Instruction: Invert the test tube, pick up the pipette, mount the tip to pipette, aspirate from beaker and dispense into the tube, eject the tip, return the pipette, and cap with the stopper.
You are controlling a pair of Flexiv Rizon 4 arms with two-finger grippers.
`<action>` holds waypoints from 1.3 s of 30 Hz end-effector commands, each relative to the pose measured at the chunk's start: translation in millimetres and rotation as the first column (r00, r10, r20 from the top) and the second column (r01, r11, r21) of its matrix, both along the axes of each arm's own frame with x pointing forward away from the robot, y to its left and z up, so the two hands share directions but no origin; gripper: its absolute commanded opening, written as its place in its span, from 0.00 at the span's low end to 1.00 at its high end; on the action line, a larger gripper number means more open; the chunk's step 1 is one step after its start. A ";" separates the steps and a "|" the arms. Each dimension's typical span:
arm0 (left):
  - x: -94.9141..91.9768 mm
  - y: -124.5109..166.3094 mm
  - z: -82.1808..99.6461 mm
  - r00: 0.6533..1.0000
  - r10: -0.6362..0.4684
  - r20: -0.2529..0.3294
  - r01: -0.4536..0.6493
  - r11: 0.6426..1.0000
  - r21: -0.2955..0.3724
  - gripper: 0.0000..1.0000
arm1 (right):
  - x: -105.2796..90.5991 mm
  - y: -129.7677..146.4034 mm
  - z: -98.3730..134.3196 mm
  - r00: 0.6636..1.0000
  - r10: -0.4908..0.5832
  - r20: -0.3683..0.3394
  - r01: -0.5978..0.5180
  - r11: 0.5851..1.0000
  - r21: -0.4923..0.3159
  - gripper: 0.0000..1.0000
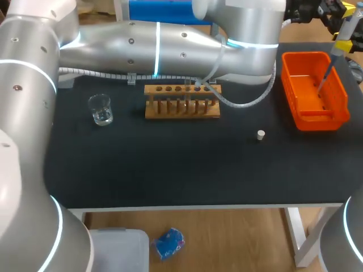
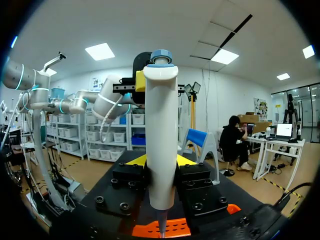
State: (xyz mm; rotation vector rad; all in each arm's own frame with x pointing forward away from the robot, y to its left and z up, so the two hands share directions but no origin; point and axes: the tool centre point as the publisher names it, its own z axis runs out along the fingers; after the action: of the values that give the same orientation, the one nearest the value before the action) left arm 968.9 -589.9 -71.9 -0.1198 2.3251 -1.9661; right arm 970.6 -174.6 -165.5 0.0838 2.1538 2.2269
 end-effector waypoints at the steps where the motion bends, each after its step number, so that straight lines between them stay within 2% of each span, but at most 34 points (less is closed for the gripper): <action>1: -2.6 -3.4 -6.5 1.000 0.015 0.023 -0.010 0.975 -0.220 0.00 | 1.6 -1.6 -0.2 1.000 0.006 0.000 -0.006 1.000 0.000 0.00; 39: -0.3 -0.1 -31.4 0.999 0.039 -0.033 -0.046 0.972 -0.230 0.00 | 1.6 -1.6 -0.2 1.000 0.006 0.000 -0.006 1.000 0.000 0.00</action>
State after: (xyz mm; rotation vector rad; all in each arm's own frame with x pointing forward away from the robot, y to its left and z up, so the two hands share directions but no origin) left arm 969.2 -586.6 -89.4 -0.2263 2.3991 -1.9113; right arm 969.3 -175.5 -174.1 0.0875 2.1531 2.2252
